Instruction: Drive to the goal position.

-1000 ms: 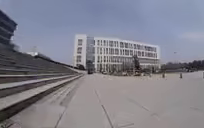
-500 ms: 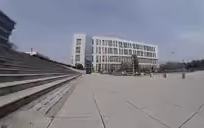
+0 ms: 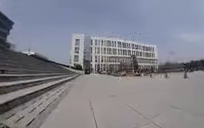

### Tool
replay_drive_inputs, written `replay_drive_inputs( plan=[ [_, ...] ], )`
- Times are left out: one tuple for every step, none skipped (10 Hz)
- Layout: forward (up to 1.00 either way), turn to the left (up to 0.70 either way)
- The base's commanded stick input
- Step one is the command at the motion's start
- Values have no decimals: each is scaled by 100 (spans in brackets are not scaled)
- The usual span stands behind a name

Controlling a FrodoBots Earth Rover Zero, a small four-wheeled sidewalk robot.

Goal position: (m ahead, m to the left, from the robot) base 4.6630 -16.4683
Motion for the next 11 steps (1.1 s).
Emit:
replay_drive_inputs(
  plan=[
    [85,0],
    [85,0],
    [85,0],
    [85,0],
    [85,-4],
    [85,-10],
    [85,-16],
    [85,-22],
    [85,-29],
    [85,-34],
    [85,-34]
  ],
)
